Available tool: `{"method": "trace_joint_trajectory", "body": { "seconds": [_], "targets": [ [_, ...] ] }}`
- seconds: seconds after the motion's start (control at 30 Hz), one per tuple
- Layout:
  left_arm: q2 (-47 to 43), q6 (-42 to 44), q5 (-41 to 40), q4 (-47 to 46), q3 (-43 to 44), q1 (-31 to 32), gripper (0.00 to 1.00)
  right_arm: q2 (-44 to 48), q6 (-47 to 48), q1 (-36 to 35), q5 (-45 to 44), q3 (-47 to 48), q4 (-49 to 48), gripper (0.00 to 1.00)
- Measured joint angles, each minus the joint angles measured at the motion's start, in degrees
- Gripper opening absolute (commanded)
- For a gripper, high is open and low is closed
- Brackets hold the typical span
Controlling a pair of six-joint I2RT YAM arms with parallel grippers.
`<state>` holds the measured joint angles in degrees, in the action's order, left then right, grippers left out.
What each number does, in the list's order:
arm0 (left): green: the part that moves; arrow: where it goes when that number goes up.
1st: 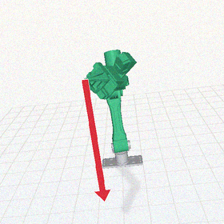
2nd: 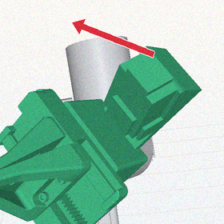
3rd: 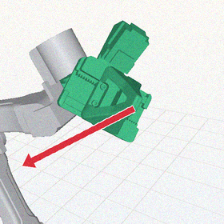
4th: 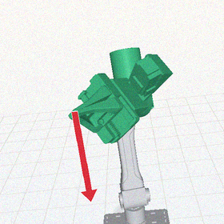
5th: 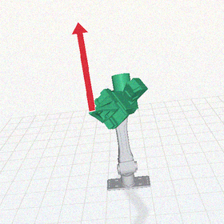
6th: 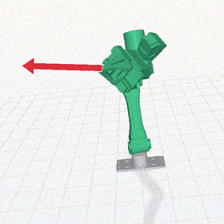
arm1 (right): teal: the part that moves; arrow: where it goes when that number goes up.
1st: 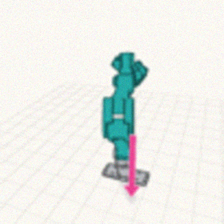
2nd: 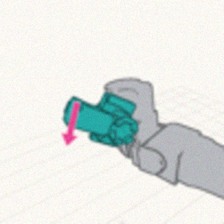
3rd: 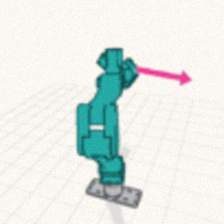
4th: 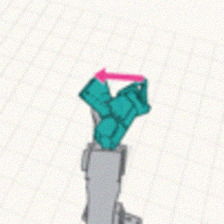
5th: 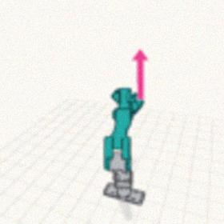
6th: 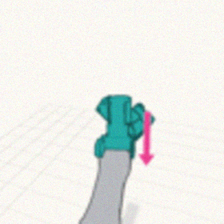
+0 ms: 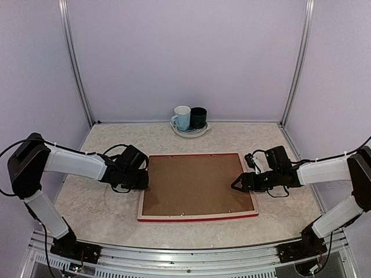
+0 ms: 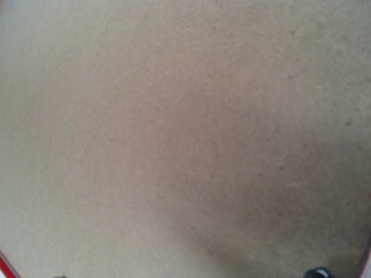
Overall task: Put the photo into the frame
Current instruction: Press the fastener onto the backboard.
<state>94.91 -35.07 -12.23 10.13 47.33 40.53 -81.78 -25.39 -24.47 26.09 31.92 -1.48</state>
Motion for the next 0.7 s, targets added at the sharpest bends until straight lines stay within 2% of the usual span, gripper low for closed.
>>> {"method": "trace_joint_trajectory", "body": {
  "seconds": [0.13,0.23,0.7],
  "targets": [
    [-0.9,0.2,0.0,0.0,0.1,-0.1,0.41,0.0,0.0,0.0,0.0,-0.1,-0.2,0.89],
    [-1.5,1.0,0.1,0.5,1.2,-0.3,0.45,0.0,0.0,0.0,0.0,-0.2,-0.3,0.88],
    [1.0,4.8,0.0,3.9,2.9,-0.4,0.44,0.0,0.0,0.0,0.0,-0.2,-0.4,0.88]
  ]
}}
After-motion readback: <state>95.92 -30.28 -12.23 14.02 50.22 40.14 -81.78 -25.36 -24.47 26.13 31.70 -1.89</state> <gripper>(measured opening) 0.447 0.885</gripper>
